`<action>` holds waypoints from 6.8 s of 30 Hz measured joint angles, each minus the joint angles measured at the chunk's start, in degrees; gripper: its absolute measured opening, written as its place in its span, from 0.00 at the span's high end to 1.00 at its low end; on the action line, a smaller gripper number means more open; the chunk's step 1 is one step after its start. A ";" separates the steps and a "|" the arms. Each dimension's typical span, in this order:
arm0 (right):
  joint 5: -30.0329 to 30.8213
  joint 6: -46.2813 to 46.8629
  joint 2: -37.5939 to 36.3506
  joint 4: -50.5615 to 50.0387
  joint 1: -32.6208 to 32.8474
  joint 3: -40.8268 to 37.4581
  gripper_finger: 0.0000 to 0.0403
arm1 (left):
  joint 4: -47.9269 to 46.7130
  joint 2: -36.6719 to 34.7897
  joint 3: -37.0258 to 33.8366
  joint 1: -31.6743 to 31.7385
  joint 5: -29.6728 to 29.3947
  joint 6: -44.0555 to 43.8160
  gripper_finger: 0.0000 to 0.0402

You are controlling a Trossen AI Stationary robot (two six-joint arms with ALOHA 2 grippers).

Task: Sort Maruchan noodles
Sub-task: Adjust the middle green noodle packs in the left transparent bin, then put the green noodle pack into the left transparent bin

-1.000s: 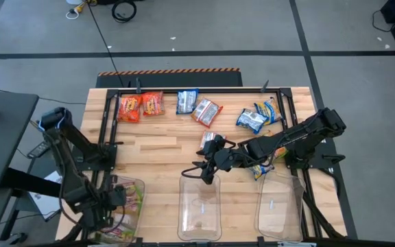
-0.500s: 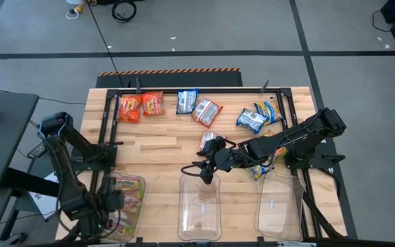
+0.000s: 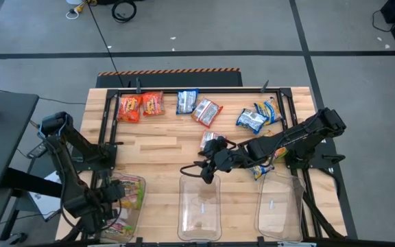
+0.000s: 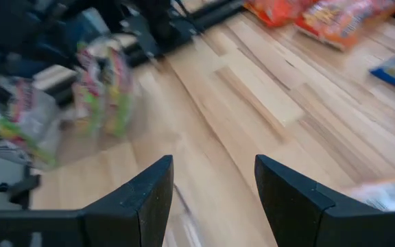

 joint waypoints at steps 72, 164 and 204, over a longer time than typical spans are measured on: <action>-14.68 23.90 -1.08 -46.03 -25.06 -23.58 0.46 | 54.45 -12.75 7.28 68.27 0.97 69.02 0.46; 0.22 12.85 -17.23 24.38 -20.81 -17.11 0.99 | 80.93 10.53 7.21 74.43 -2.55 74.61 0.42; 16.76 -14.23 -34.58 8.22 -7.10 -17.09 0.45 | -16.62 8.19 34.77 30.05 33.96 59.52 0.66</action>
